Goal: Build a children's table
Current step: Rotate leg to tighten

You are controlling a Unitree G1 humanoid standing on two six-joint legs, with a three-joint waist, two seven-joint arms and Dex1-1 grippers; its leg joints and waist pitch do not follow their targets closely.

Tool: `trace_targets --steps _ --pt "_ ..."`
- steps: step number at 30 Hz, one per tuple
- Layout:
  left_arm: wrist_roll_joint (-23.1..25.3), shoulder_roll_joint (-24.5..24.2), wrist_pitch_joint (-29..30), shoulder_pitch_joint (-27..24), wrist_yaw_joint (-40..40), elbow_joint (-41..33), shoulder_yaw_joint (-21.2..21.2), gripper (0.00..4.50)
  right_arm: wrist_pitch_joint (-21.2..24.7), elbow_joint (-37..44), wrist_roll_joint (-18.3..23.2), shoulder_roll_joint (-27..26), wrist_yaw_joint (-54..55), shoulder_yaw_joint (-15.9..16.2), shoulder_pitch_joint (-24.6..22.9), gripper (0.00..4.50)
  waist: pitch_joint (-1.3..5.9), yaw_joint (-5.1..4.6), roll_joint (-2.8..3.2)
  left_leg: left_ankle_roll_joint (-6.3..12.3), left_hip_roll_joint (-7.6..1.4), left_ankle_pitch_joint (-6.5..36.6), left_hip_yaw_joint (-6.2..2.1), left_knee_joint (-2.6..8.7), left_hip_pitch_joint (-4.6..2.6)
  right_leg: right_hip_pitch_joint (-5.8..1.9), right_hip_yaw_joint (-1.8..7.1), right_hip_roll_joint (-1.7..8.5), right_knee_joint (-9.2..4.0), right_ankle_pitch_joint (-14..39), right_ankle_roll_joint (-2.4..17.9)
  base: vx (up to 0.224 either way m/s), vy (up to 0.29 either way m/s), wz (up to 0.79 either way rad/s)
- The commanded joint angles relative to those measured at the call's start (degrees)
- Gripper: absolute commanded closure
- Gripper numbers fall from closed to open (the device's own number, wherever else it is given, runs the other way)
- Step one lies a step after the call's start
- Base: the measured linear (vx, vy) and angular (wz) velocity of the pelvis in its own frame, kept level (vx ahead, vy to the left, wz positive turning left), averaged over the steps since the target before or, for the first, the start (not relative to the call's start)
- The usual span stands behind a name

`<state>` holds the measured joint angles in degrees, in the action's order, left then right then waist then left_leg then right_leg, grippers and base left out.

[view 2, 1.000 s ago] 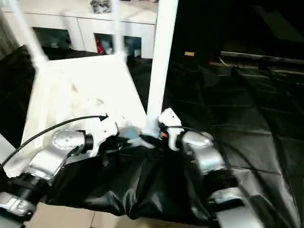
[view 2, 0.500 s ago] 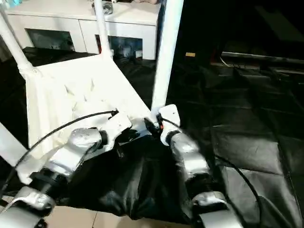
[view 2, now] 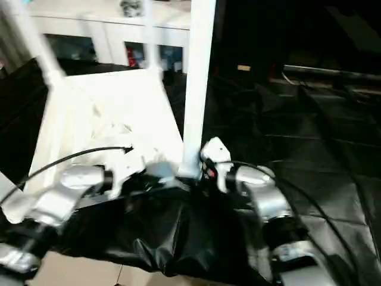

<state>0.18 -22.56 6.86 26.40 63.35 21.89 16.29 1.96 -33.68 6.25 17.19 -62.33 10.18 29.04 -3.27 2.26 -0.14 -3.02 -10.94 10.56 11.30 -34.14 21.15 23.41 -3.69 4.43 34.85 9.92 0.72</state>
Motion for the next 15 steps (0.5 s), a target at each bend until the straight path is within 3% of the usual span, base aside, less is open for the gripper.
trace_targets --steps 1,5,7,15 --pt "-2.7 -0.7 -0.6 -0.4 3.9 -3.1 0.8 4.5 -0.3 1.1 0.2 1.0 -2.5 1.1 -0.1 0.69 3.61 0.23 -0.36 2.36 -2.57 14.4 -1.22 4.15 -0.73 -2.41 2.76 3.88 -4.59 18.5 12.0 0.0 0.0 0.0" --pt "-3.0 -2.1 0.0 -0.6 6.1 -3.7 1.2 4.5 0.2 1.5 0.7 2.1 -6.0 2.4 0.1 0.95 3.58 0.33 -0.27 2.32 -2.63 14.2 -1.12 4.15 -0.83 -2.36 2.8 3.77 -4.48 17.5 12.5 0.0 0.0 0.0" --pt "-2.9 -2.3 -0.1 -0.5 6.4 -3.4 1.2 4.5 0.3 1.5 0.7 2.2 -6.5 2.5 0.2 1.33 3.55 0.48 -0.33 2.14 -2.65 14.4 -1.11 4.2 -0.81 -2.41 2.81 3.78 -4.5 17.6 12.4 0.0 0.0 0.0" --pt "-2.5 -2.1 -0.8 -0.3 5.0 -2.1 0.5 4.5 1.5 2.4 1.5 1.7 -7.8 2.6 -0.5 1.68 3.66 0.68 -0.47 2.06 -2.61 13.3 -1.13 4.14 -0.77 -2.55 2.8 3.78 -4.3 16.4 12.5 0.0 0.0 0.0"
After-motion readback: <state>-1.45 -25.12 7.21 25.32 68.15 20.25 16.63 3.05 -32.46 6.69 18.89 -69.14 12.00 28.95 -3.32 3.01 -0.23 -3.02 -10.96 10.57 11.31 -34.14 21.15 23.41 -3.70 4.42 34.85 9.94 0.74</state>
